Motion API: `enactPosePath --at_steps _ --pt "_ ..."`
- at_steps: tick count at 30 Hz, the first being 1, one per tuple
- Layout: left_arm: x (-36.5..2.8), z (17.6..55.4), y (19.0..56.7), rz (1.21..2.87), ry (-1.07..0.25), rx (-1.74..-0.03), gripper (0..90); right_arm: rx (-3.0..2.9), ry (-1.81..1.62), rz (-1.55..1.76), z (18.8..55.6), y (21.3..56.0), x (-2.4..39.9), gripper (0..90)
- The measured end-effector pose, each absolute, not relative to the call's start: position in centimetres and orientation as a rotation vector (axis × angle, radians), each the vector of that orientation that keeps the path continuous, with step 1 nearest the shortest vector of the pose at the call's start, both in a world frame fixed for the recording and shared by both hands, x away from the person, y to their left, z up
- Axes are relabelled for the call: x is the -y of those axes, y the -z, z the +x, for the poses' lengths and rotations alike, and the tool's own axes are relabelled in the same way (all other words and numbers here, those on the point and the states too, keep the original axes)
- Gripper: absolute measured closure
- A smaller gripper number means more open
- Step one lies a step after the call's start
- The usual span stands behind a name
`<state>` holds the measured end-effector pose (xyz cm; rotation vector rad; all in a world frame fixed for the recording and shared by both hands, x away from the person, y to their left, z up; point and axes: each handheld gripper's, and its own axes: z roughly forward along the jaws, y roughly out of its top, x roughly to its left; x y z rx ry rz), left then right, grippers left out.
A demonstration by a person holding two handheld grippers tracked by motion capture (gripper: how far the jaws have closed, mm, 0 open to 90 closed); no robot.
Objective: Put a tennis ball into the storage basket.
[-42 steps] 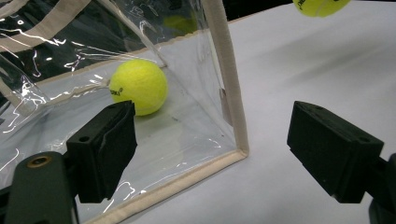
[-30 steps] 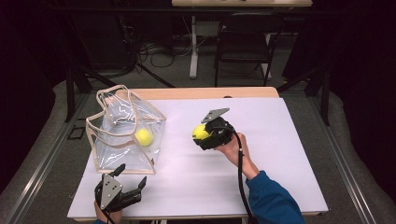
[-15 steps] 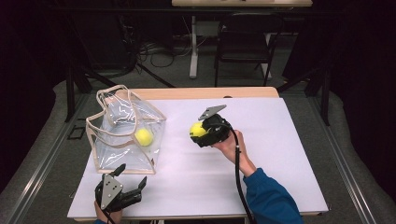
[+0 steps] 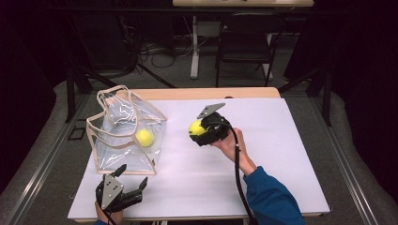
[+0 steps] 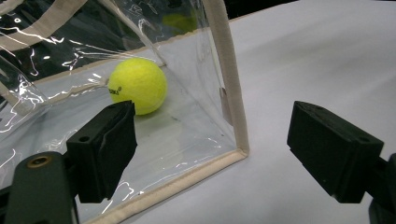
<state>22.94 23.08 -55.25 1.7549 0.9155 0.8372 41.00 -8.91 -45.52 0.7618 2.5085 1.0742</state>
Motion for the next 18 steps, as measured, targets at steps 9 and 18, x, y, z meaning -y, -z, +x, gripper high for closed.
enactPosePath --at_steps 9,18 --pt "-23.0 22.9 55.2 1.759 -0.834 -0.915 16.0 -2.511 -1.080 0.744 41.1 44.9 8.4 26.1" --pt "-22.9 22.9 55.2 1.761 -0.828 -0.908 16.0 -2.510 -1.072 0.717 41.4 43.5 7.5 26.1"
